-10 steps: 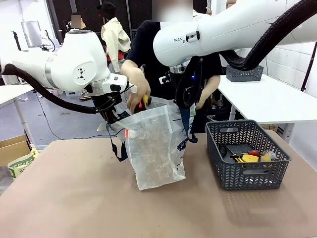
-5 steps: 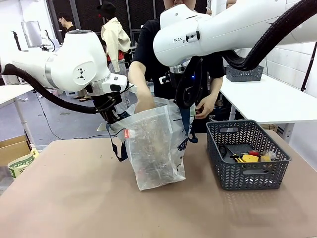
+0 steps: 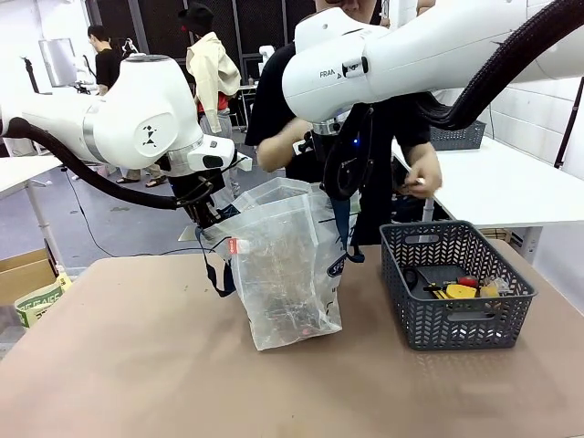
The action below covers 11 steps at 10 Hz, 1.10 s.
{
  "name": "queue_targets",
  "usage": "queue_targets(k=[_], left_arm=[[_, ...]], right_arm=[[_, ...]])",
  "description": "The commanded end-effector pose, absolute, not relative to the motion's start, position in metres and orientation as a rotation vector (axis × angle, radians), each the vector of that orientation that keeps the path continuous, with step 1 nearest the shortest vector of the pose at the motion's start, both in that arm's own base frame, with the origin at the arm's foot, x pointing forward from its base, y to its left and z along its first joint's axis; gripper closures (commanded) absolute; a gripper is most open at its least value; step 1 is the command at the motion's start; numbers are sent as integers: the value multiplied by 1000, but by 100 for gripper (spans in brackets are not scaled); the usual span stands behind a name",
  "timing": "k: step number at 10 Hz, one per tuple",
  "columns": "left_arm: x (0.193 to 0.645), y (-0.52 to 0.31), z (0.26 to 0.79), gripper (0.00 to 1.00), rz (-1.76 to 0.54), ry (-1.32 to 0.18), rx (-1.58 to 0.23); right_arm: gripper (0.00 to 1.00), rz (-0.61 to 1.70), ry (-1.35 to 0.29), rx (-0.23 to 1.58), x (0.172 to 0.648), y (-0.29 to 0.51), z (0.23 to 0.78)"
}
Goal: Transfer purchased items from the store into the shopping bag.
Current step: Move the Reusable shopping bag to the right side of the table.
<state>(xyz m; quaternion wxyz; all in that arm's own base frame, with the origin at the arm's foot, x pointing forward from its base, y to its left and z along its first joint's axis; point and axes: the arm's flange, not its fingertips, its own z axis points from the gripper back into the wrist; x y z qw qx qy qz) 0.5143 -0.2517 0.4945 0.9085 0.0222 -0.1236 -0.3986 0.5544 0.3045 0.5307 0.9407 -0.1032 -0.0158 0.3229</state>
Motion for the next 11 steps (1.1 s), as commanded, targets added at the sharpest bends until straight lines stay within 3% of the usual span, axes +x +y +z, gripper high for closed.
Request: queue_targets(k=[1,11], left_arm=[[514,-251,494,100,-819,-254,47],[514,-251,494,100,-819,-254,47]], right_arm=[[100,655,-31,-212,555,303,529],[100,655,-31,-212,555,303,529]])
